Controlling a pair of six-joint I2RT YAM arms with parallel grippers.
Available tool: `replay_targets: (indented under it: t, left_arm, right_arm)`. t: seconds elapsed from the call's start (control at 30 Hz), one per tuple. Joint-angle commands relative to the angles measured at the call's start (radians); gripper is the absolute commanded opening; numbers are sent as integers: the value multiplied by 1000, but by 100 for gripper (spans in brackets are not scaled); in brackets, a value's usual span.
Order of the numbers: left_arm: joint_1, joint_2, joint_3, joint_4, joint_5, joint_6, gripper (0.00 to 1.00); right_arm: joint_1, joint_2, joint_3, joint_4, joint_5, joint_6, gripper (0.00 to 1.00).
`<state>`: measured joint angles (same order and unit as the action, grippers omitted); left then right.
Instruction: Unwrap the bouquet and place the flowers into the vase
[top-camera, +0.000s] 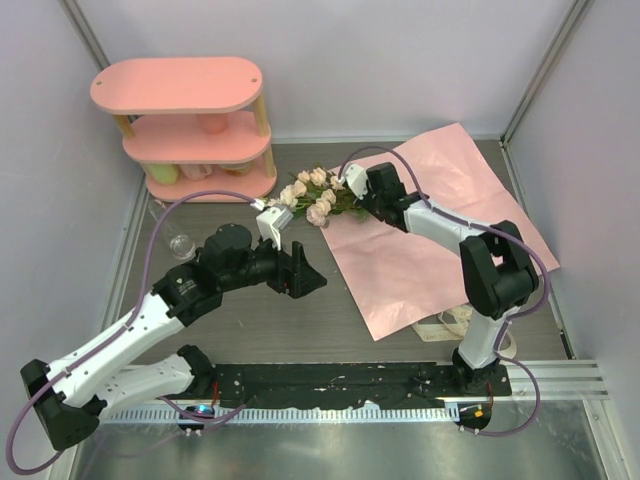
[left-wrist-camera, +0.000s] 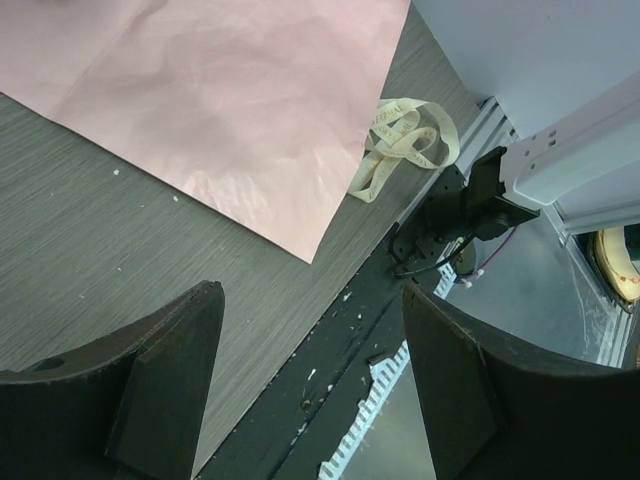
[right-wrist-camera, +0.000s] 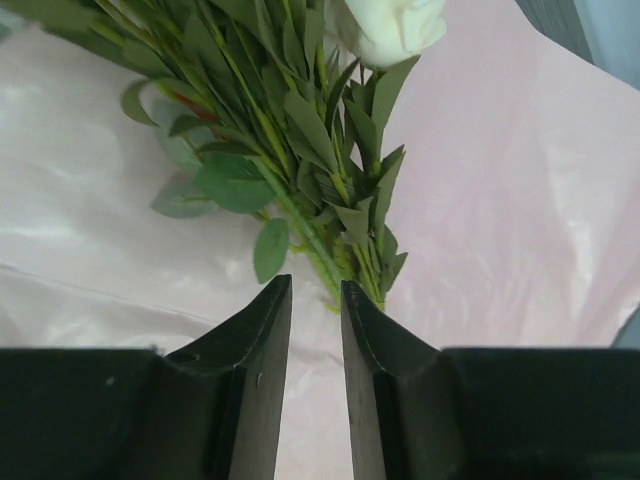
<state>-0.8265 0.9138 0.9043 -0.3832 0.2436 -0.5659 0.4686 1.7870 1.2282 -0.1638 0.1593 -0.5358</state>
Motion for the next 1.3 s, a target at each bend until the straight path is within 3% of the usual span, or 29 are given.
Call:
replay_targets:
  t: [0.0,0.43,0.6,0.8,0.93,1.27]
  left_arm:
    - [0,-55,7,-14,-7,15,76]
    - [0,-46,13,-22,-4,17,76]
    - [0,-36,15,-17,0,17,76]
    - [0,-24,21,-13,2,15,76]
    - [-2,-13,19,4,11,6,76]
    - [0,42,24,58,20,-8,77]
  right_arm:
    - [-21,44,56,-25,57,-289,30]
    - [-19,158,82,38,62,-365,37]
    - [-19,202,88,58,77,-414,31]
    - [-19,210,88,69,79,-435,15]
    - [-16,132,48,76,82,-432,10]
    - [2,-138,-93,23,109,-404,8]
